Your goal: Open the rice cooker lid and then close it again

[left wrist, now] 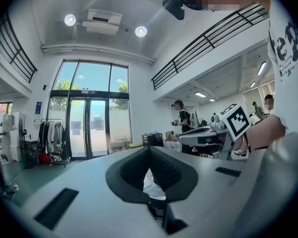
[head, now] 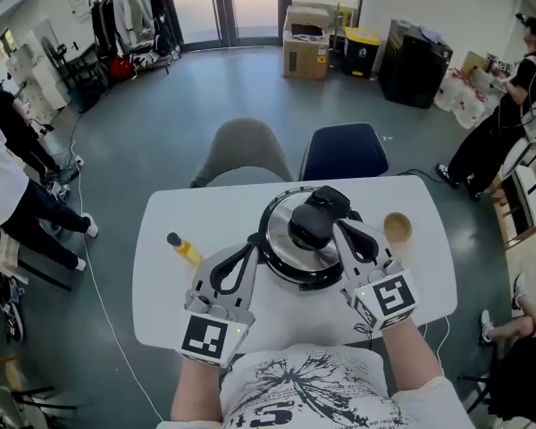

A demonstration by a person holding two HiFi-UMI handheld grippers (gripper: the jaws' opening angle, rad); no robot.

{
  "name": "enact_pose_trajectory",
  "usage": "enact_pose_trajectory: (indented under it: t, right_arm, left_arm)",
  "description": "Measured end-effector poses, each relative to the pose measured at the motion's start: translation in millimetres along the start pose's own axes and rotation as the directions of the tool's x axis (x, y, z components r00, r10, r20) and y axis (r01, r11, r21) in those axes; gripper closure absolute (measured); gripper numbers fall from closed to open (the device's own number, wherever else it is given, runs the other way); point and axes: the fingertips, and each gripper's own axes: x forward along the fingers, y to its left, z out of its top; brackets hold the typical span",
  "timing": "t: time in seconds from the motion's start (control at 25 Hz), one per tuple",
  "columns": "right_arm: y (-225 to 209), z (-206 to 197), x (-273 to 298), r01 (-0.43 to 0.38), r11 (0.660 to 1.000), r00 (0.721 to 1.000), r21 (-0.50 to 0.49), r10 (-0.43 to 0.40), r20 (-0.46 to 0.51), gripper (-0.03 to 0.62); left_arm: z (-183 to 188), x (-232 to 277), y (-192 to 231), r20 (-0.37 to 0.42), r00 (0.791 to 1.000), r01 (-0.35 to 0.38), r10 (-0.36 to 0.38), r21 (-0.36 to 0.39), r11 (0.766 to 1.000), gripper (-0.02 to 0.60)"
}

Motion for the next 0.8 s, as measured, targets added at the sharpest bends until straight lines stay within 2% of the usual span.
enact_pose_trajectory:
  t: [0.32, 0.8]
  right_arm:
    - [8.8, -0.3, -1.6, -0.006, 0.999, 1.0, -0.036, 0.005, -0.024, 0.585]
    - [7.5, 5.3, -3.3, 0.033, 0.999, 0.999, -0.006, -0.033, -0.01, 0.585]
  left_arm:
    - [2.4, -3.6, 2.3, -0.003, 1.0, 0.011, -0.011, 0.001, 1.0, 0.569]
    - [8.9, -7.3, 9.4, 0.005, 1.0, 0.016, -0.016, -0.007, 1.0, 0.569]
